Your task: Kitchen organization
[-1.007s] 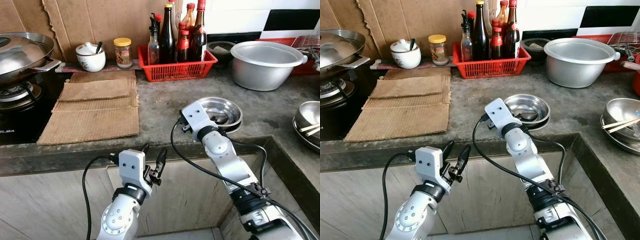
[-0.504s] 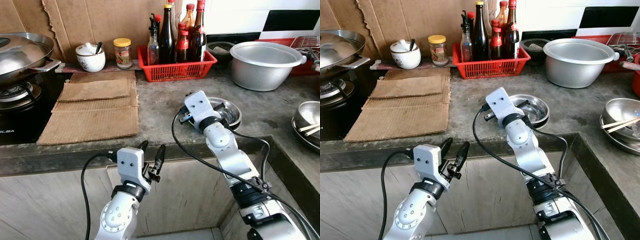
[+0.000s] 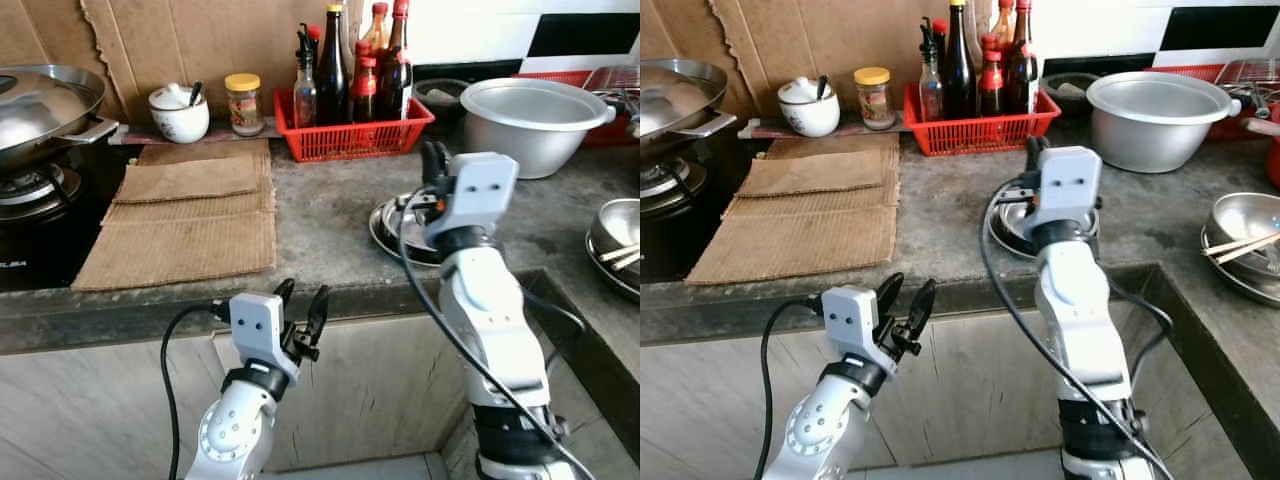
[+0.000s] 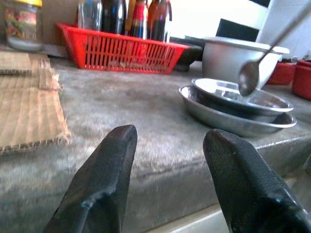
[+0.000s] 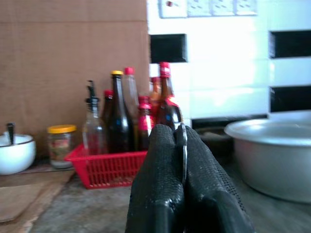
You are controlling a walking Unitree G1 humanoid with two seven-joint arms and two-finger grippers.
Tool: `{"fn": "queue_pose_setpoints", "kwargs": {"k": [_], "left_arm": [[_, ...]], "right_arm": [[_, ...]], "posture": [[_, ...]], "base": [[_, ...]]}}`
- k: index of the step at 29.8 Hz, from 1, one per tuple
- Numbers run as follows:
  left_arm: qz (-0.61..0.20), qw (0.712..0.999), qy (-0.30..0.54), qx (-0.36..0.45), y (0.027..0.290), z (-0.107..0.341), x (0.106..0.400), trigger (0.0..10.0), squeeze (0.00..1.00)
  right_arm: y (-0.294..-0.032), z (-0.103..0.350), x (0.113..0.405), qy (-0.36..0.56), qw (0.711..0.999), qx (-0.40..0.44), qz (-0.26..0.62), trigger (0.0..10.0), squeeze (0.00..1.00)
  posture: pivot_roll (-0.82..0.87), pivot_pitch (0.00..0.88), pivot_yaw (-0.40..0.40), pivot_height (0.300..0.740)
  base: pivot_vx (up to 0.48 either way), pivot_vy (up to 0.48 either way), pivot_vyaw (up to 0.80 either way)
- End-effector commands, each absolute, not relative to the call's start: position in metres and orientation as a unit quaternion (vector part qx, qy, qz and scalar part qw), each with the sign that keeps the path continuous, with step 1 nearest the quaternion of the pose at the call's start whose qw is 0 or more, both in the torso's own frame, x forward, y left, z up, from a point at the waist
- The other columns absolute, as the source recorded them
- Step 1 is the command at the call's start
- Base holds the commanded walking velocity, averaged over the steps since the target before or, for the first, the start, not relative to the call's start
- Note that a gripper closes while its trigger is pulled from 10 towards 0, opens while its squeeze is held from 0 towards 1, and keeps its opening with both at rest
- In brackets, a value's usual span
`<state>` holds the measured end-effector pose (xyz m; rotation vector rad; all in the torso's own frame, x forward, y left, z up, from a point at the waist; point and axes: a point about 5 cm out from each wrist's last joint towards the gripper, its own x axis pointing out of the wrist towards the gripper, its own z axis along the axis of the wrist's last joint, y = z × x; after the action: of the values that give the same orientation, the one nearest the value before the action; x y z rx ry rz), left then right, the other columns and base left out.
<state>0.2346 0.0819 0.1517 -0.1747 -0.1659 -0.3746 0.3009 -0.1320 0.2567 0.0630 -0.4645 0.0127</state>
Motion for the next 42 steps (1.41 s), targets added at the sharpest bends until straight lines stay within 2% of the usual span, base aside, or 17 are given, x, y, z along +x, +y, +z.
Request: {"fn": "queue_pose_setpoints", "kwargs": {"k": [1,9,10,11,24,29,34,42], "left_arm": [[-0.189,0.974,-0.079,-0.095,0.081,0.152,0.235,10.0,0.00],[-0.196,0.974,-0.078,-0.088,0.081,0.151,0.238,10.0,0.00],[-0.198,0.973,-0.078,-0.087,0.082,0.151,0.239,10.0,0.00],[-0.199,0.973,-0.078,-0.086,0.082,0.151,0.239,10.0,0.00],[-0.206,0.972,-0.081,-0.077,0.082,0.151,0.240,10.0,0.00],[-0.214,0.971,-0.083,-0.072,0.081,0.152,0.240,10.0,0.00],[-0.214,0.971,-0.081,-0.071,0.080,0.151,0.240,10.0,0.00],[-0.211,0.972,-0.079,-0.069,0.081,0.151,0.240,10.0,0.00]], "right_arm": [[-0.136,0.261,0.297,-0.234,0.971,0.046,-0.004,0.0,0.00],[-0.155,0.269,0.294,-0.239,0.966,0.091,-0.044,0.0,0.00],[-0.157,0.273,0.294,-0.241,0.965,0.095,-0.045,1.9,0.00],[-0.158,0.274,0.293,-0.241,0.964,0.100,-0.043,10.0,0.00],[-0.156,0.280,0.292,-0.246,0.963,0.109,-0.033,10.0,0.00],[-0.150,0.305,0.295,-0.287,0.949,0.129,-0.012,10.0,0.00],[-0.150,0.309,0.295,-0.290,0.948,0.129,-0.009,10.0,0.00],[-0.146,0.274,0.288,-0.232,0.970,0.076,0.010,10.0,0.00]], "posture": [[0.08,0.026,0.004,0.740],[0.07,0.006,0.014,0.740],[0.07,0.001,0.014,0.740],[0.07,0.000,0.017,0.740],[0.07,0.000,0.017,0.740],[0.07,0.000,0.023,0.740],[0.07,0.000,0.023,0.740],[0.07,0.000,0.022,0.740]], "base": [[0.000,0.000,0.00],[0.000,0.000,0.00],[0.000,0.000,0.00],[0.000,0.000,0.00],[-0.225,0.000,0.00],[-0.350,0.000,0.00],[-0.362,0.000,0.00],[-0.347,0.000,0.00]]}}
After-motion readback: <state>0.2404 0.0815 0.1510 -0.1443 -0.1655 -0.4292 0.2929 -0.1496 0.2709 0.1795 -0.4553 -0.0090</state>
